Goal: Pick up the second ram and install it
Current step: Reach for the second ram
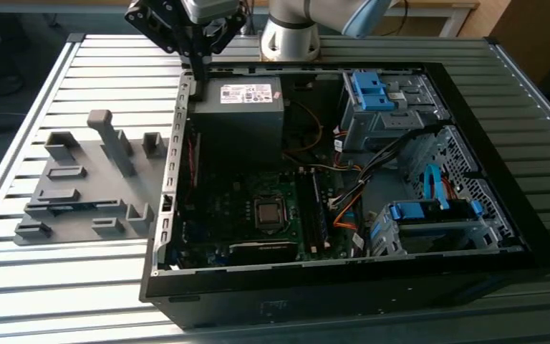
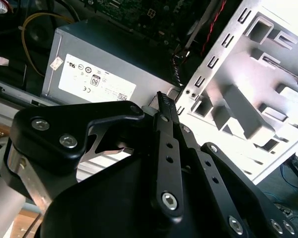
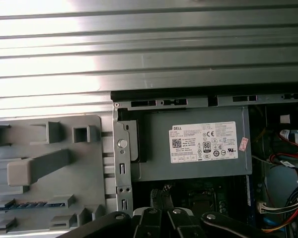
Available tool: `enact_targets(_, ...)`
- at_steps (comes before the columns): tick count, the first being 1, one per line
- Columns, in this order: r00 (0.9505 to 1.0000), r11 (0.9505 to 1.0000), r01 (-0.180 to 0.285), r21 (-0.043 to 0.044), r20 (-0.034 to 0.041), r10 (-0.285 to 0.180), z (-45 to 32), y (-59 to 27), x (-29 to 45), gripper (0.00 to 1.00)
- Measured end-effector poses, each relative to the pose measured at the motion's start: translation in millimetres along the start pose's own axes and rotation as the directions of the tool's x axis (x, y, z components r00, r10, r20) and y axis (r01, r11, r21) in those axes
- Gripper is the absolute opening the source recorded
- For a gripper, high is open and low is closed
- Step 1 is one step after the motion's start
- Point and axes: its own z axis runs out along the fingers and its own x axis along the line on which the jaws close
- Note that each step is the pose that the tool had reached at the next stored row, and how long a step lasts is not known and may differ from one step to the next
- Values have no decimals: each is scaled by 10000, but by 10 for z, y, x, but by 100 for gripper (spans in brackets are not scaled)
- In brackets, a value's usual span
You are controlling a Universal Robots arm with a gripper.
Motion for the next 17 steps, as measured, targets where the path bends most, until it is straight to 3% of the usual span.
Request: enact_targets(17,10000,10000,-1,-1,0,1,8,-10,128,11)
